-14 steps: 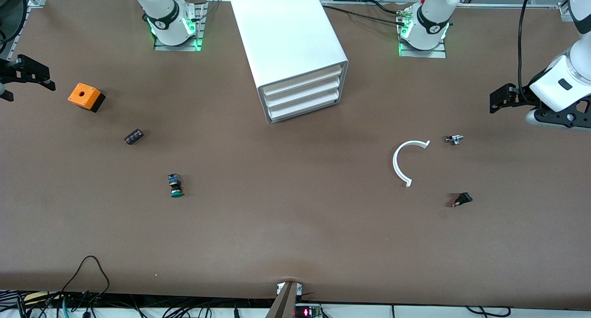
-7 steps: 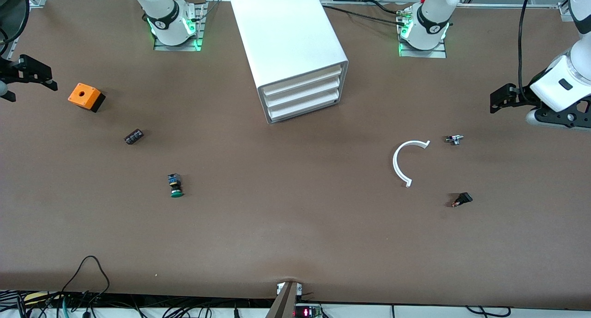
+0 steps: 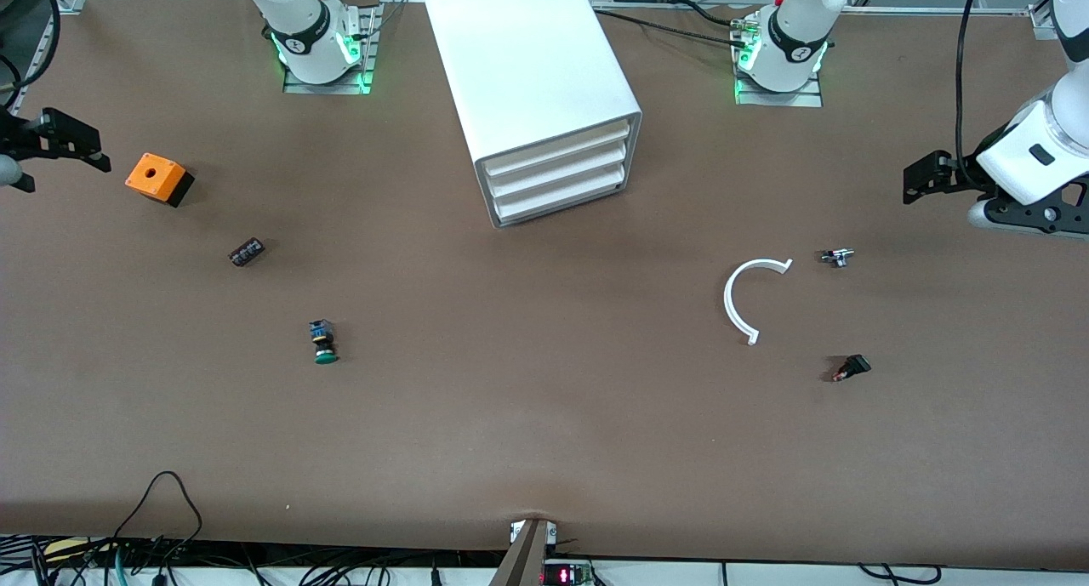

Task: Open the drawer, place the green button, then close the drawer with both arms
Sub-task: 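Reach the right gripper to the green button while the left gripper reaches the drawer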

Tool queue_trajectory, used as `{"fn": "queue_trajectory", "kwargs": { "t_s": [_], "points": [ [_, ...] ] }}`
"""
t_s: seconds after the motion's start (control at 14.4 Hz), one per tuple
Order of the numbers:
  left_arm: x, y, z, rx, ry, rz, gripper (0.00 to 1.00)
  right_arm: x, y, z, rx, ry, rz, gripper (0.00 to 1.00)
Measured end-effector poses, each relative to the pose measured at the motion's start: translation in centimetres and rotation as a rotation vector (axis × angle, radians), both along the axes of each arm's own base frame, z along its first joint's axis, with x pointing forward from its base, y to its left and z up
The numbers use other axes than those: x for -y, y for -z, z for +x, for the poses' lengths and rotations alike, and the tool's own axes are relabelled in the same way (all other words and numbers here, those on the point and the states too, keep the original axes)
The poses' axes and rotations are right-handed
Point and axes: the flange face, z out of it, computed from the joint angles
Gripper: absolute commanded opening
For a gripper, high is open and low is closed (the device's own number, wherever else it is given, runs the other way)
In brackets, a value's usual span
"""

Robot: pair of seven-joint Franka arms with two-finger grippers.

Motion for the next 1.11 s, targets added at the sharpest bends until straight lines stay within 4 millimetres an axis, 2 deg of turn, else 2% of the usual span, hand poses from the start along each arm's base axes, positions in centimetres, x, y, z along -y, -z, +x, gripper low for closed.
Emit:
{"fn": "queue_trajectory", "kwargs": {
  "t_s": [0.21, 0.42, 0.56, 0.7, 0.76, 0.9, 1.11],
  "points": [
    [0.4, -0.9, -0.5, -0.086, 0.003, 0.001, 1.0, -0.1, 2.0, 1.8, 0.018, -0.004, -0.004, 1.0],
    [1.3, -0.8, 0.0, -0.173, 0.018, 0.002, 1.0, 0.0, 4.9, 3.2, -0.013, -0.005, -0.005, 1.0],
    [2.6, -0.3, 0.2, -0.22, 0.04, 0.001, 1.0, -0.1, 6.2, 3.6, -0.035, -0.009, -0.004, 1.0],
    [4.9, 0.0, -0.2, -0.268, 0.077, -0.014, 1.0, -0.2, 7.3, 4.0, -0.051, -0.015, -0.001, 1.0],
    [6.2, 0.1, -0.6, -0.292, 0.097, -0.029, 1.0, -0.7, 7.8, 4.4, -0.046, -0.02, 0.01, 1.0],
    [8.1, 0.5, -1.3, -0.343, 0.126, -0.074, 1.0, -3.4, 8.8, 6.2, 0.022, -0.046, 0.049, 1.0],
    [9.8, 1.9, -1.6, -0.427, 0.141, -0.204, 1.0, -7.4, 12.1, 8.9, 0.097, -0.072, 0.075, 1.0]
  ]
}}
